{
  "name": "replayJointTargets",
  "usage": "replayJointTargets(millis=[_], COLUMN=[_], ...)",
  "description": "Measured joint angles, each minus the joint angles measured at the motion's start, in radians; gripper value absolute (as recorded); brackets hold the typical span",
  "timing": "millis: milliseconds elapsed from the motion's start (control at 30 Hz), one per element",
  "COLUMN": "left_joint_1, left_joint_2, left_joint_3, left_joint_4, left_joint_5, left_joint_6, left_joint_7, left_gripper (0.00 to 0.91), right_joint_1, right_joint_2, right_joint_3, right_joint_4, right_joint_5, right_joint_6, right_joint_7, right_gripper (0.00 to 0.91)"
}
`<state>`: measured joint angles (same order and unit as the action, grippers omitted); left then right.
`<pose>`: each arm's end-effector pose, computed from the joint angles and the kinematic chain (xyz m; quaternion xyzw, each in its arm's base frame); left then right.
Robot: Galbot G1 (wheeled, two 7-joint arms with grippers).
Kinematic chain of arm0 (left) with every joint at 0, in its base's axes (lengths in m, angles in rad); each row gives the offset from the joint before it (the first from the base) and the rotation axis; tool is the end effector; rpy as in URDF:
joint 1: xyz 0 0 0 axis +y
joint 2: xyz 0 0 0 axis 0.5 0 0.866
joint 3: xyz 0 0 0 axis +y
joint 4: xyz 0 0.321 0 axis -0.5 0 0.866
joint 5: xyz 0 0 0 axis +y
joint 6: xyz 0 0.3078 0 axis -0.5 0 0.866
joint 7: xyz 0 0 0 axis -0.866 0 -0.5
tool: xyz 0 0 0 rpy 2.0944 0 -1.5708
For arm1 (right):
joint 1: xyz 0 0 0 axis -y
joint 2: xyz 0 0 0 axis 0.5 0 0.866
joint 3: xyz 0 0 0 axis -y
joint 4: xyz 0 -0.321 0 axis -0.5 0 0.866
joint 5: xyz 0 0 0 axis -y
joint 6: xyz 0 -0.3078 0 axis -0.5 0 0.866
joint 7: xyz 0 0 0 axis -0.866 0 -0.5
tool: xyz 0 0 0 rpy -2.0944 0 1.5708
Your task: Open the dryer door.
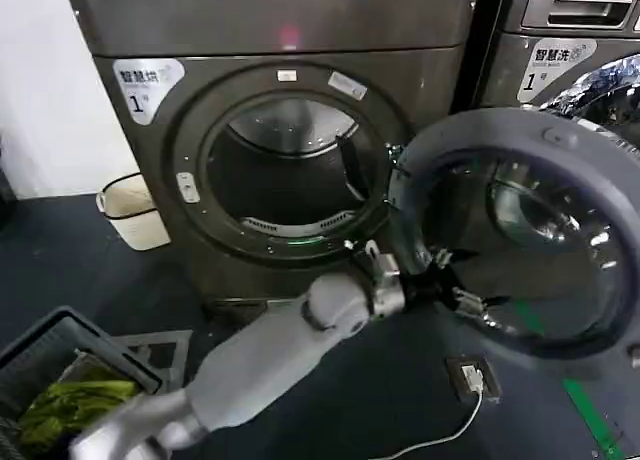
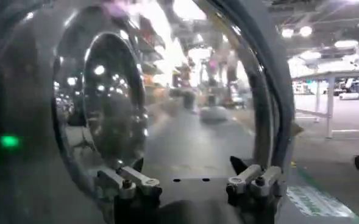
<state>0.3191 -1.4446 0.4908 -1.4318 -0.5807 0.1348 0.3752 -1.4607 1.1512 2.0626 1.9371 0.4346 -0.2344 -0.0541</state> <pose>0.3819 -0.2110 -0.1865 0.6193 0.7837 0.0388 0.0290 -0.0220 -0.3482 -0.0728 0.5336 0.8132 -0.1760 0.1517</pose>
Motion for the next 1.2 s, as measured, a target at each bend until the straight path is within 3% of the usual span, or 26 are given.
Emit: replayJointTargets(millis=[767,1200], left_joint_1=[-0.081,-0.08], left_joint_2=[-0.165,-0.164], left_joint_3=[0.004,0.014], left_joint_4=[0.238,0.215], left_joint_5=[0.068,0.038], left_joint_6=[-0.077,-0.103], left_joint_7=[-0.084,-0.061], left_gripper=[0.907,0.907], right_joint_1=[-0.013,-0.012], right_joint_2=[0.002,-0.01], right_joint_3=[0.018,0.016], right_joint_4=[0.016,0.02], right_joint_5=[0.002,0.003], right_joint_6=[0.006,0.006], right_joint_7=[-0.038,-0.045], right_gripper=[0.907,0.907])
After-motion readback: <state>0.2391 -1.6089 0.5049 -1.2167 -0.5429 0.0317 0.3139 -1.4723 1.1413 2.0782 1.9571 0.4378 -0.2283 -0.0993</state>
